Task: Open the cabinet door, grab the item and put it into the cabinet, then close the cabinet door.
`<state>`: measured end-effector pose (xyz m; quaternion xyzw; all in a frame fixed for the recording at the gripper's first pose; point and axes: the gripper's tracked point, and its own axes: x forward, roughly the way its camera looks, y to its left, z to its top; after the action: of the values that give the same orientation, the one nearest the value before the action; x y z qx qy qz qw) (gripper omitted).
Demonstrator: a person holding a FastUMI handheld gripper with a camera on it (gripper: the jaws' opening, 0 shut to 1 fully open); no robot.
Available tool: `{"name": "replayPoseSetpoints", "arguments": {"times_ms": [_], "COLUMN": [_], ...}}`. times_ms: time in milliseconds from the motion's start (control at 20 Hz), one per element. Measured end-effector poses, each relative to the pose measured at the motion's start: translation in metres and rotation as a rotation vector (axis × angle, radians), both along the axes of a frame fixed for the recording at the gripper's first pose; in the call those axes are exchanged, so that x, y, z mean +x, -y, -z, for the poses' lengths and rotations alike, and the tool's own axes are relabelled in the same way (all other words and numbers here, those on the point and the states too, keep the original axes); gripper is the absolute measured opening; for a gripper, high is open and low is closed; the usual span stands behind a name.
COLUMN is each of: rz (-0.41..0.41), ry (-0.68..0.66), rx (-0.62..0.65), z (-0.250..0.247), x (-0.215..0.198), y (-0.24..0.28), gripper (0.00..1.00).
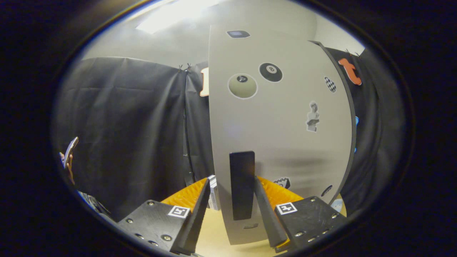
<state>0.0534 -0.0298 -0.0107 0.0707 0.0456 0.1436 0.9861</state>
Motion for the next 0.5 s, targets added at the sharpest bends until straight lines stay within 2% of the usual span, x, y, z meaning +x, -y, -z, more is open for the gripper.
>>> {"name": "replayPoseSetpoints", "arguments": {"times_ms": [350,500], "rz": [0.006,0.008], "ry": [-0.016,-0.022], "rx": [-0.015,-0.027], "z": [0.006,0.016], "x": [0.021,0.043], "y": [0.001,-0.011], "gripper": [0.73,0.73]}}
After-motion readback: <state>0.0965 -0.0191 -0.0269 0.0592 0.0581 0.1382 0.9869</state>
